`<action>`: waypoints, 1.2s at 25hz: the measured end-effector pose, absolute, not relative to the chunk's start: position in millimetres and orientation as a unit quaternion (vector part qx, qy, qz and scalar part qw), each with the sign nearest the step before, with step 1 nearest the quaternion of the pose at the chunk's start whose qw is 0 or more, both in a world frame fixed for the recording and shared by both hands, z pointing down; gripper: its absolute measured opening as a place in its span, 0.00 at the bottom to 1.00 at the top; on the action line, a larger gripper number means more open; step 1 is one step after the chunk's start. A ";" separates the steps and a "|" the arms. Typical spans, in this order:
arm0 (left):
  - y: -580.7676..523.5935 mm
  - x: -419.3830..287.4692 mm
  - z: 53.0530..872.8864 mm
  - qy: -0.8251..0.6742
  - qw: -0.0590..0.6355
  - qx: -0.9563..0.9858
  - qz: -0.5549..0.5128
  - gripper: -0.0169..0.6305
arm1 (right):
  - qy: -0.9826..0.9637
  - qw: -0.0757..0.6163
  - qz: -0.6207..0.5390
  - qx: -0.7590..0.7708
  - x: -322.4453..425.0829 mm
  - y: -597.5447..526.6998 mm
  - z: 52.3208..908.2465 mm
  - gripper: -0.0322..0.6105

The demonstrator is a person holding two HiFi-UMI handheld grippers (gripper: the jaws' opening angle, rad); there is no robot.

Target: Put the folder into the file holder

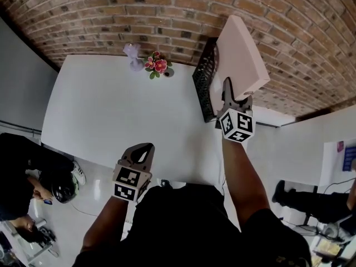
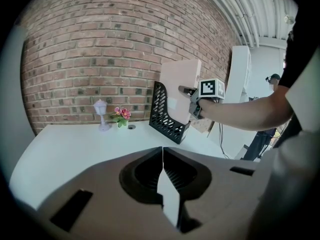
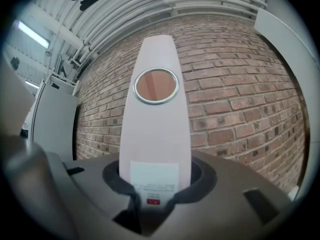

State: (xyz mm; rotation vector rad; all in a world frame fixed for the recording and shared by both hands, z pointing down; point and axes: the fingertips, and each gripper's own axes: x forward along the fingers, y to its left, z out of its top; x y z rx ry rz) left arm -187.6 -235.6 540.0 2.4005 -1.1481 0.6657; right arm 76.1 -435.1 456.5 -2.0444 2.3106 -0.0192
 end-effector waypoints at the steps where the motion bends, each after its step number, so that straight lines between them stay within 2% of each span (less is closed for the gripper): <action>1: -236.4 -188.2 540.6 -0.411 0.199 0.857 0.238 0.04 | 0.748 0.028 -0.006 -0.663 76.3 -436.0 456.8 0.31; 17: -232.1 -176.6 542.9 -0.394 0.196 0.865 0.242 0.04 | 0.768 0.000 -0.025 -0.640 67.3 -439.2 468.8 0.34; 26: -228.0 -174.2 542.5 -0.389 0.196 0.867 0.241 0.04 | 0.797 -0.066 -0.085 -0.595 66.1 -440.9 480.0 0.37; 30: -224.8 -166.4 544.2 -0.381 0.195 0.871 0.241 0.04 | 0.798 -0.108 -0.093 -0.585 67.3 -440.1 483.1 0.34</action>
